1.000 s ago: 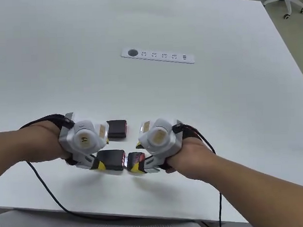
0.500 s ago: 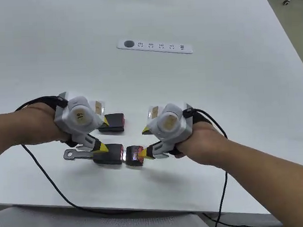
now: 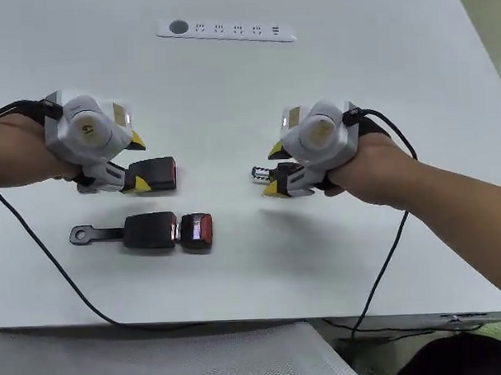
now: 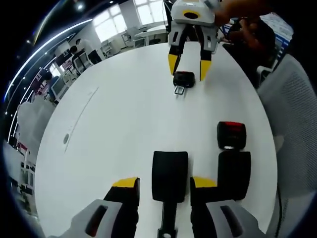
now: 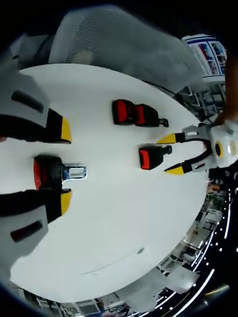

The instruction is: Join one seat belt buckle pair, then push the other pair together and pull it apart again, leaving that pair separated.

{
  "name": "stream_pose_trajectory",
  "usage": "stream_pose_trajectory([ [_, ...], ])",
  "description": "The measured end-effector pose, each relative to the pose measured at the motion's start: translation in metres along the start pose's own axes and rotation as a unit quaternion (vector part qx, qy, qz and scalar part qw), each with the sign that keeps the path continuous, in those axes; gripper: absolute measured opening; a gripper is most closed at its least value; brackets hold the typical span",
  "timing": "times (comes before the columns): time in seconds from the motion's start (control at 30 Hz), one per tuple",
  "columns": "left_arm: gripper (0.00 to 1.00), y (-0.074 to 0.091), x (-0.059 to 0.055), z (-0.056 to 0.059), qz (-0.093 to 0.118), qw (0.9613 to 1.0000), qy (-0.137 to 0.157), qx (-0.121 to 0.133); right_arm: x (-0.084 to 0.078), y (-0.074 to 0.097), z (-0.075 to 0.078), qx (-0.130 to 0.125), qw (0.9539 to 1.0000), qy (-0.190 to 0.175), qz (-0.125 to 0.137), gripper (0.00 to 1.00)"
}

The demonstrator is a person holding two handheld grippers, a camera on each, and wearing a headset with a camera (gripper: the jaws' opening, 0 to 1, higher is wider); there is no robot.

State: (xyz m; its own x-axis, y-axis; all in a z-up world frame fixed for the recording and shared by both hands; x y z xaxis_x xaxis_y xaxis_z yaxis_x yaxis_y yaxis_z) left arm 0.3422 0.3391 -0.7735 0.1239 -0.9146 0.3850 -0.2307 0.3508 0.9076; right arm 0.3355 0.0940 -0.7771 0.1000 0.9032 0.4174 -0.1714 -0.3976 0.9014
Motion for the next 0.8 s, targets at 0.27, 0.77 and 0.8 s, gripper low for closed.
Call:
stream_pose_trajectory([
  [0.27, 0.43, -0.01, -0.016, 0.0, -0.021, 0.9995, -0.01, -0.019, -0.023, -0.006, 0.009, 0.004, 0.9998, -0.008, -0.017, 0.36],
  [0.77, 0.32, -0.018, -0.026, 0.003, -0.025, 0.9985, -0.017, -0.046, -0.031, -0.023, 0.011, 0.038, 0.9988, 0.013, -0.028, 0.34],
  [0.8, 0.32, -0.018, -0.026, 0.003, -0.025, 0.9985, -0.016, -0.047, -0.032, -0.024, 0.011, 0.039, 0.9988, 0.014, -0.027, 0.34],
])
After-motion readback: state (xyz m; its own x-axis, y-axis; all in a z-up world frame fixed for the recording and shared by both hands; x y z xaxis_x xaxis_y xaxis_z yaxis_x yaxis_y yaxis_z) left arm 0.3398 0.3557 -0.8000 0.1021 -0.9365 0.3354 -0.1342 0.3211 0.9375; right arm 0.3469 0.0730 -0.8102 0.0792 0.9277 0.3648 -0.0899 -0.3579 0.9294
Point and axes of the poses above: the centre of the closed fingertips' face, and the gripper's own axes: y roughly backward along the fingers, z roughly to its right, x roughly out of its top, the point moved 6 cm from there along y, roughly backward along the fingers, and after that the axes turned 7 degrees about -z, right-handed, at the moved point
